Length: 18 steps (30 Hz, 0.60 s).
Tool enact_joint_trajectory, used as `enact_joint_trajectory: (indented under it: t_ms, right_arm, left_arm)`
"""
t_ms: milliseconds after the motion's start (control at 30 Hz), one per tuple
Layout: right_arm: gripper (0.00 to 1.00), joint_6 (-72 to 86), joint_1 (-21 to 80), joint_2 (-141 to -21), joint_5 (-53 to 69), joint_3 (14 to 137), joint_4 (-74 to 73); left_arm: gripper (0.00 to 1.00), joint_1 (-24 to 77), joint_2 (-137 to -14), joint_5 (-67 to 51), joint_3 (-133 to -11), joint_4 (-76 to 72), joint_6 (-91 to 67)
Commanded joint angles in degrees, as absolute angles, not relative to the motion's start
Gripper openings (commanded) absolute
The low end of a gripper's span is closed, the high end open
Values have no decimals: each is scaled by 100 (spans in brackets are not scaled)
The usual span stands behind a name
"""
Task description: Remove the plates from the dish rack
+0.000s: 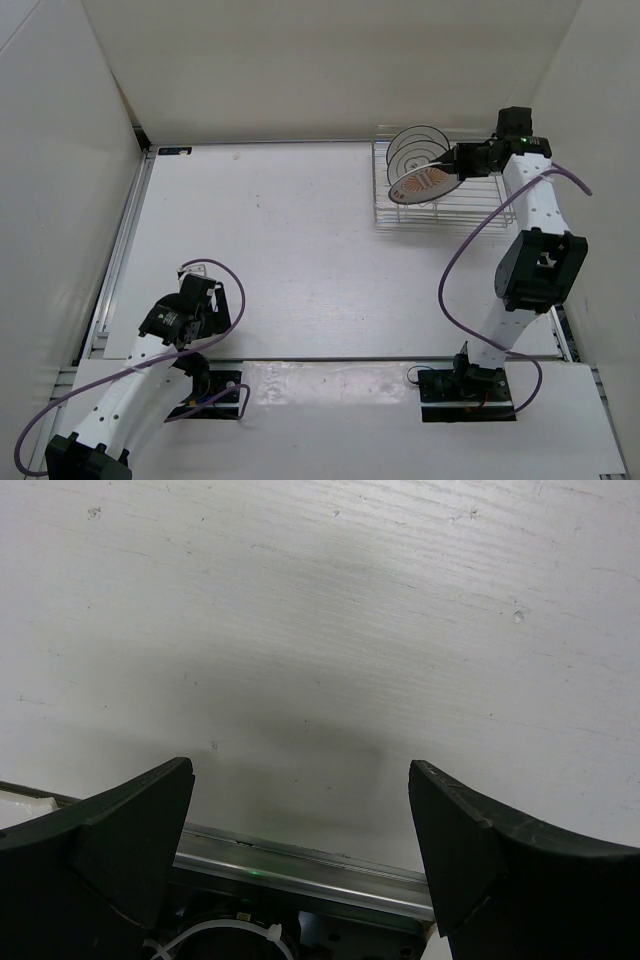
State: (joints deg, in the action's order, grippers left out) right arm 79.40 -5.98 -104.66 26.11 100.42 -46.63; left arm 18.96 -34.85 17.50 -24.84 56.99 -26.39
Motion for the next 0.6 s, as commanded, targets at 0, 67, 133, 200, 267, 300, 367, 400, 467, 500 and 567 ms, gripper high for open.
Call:
enact_joint_trajectory:
  t_ms: [0, 67, 133, 200, 267, 300, 367, 400, 467, 500, 567]
  right_arm:
    - [0, 8033, -633, -10020, 2874, 10406, -4157]
    - [0, 8059, -650, -9984, 2857, 10485, -4035]
    - [0, 7999, -659, -9923, 2813, 10608, -3929]
    - [0, 7902, -668, -9914, 2716, 10941, -3885]
    - [0, 7683, -677, -9940, 2637, 11326, -3920]
    - [0, 7638, -677, -9958, 2637, 11425, -3920]
    - [0, 7401, -677, -10019, 2619, 11853, -3955]
    - [0, 7339, -659, -10046, 2637, 11978, -3999]
    - [0, 7033, -642, -10124, 2689, 12311, -4173]
    - [0, 6953, -624, -10125, 2724, 12470, -4314]
    - [0, 6629, -607, -10029, 2882, 12533, -4525]
  left_arm:
    - [100, 1925, -3489, 1731, -2531, 5660, -2610]
    - [100, 1934, -3489, 1731, -2523, 5669, -2610]
    - [100, 1934, -3507, 1731, -2523, 5651, -2619]
    - [100, 1934, -3481, 1723, -2531, 5651, -2619]
    - [100, 1969, -3463, 1740, -2522, 5651, -2610]
    - [100, 1977, -3454, 1732, -2531, 5660, -2610]
    - [100, 1978, -3437, 1731, -2531, 5651, -2602]
    - [100, 1986, -3454, 1731, -2523, 5651, -2619]
    - [100, 1986, -3437, 1731, -2522, 5651, -2610]
    - [100, 2004, -3454, 1740, -2522, 5634, -2602]
    - [100, 2021, -3437, 1740, -2514, 5625, -2593]
